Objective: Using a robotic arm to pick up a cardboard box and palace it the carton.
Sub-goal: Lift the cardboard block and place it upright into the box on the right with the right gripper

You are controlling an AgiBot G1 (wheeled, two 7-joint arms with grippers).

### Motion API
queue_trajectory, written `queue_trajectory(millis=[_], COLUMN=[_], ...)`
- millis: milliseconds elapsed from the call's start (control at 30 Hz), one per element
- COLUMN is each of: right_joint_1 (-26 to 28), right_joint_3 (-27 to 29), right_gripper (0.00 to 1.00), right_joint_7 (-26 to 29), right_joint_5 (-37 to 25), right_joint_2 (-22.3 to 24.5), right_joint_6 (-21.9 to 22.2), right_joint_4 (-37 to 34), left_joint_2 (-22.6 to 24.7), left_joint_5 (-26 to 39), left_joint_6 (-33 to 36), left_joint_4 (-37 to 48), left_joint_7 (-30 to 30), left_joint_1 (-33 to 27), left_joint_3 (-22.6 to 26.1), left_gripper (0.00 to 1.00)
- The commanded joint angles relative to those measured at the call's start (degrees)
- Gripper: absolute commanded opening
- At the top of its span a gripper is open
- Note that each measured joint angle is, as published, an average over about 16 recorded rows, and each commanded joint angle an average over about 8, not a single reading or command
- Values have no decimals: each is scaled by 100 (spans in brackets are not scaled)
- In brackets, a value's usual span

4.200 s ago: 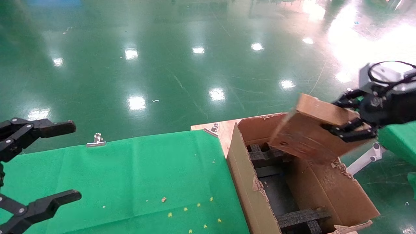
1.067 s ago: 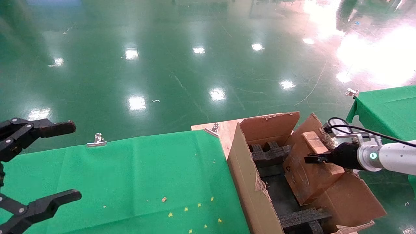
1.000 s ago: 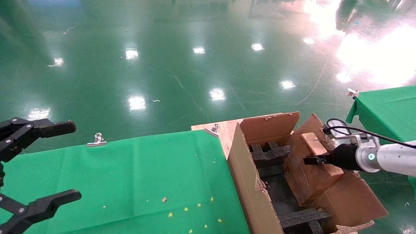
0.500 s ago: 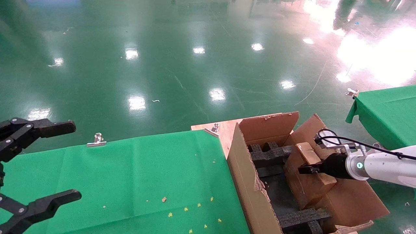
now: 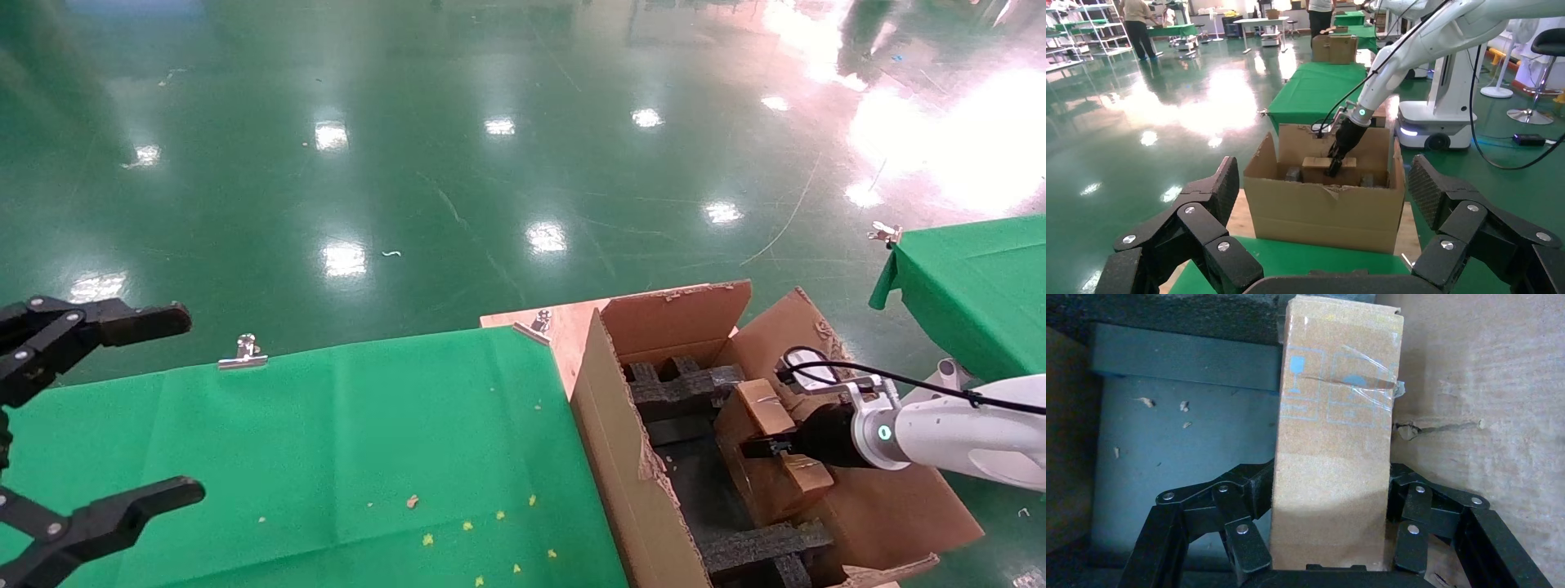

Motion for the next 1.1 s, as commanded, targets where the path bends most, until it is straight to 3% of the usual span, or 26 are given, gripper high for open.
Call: queue_trajectory(millis=[33,100,133,333,400,1100], right_joint_1=[-80,-121,-139,-191,-195,-69], right_joint_3=[53,98,119,191,197,177], right_gripper=[0,3,12,87,100,100], right_joint_7=[-106,-209,-263,-429,-435,-431], right_joint_5=[77,130,154,227,233,193], right_joint_2=[-87,-160,-195,-298,-305,-214], right_joint_6=[-49,-91,-114,-206,-214,-230], right_joint_4=[-171,-307,-372,-581,-595,-402], left_joint_2=[0,0,0,0,0,0], left_joint_5=[0,0,0,-1,-1,-1], left_joint_6=[0,0,0,-1,-2,-2], left_joint_4=[0,0,0,1,1,1], left_joint_7=[0,0,0,0,0,0], left_joint_1=[0,0,0,1,2,1], left_joint_3=[0,0,0,0,0,0], left_gripper=[100,100,100,100,100,100])
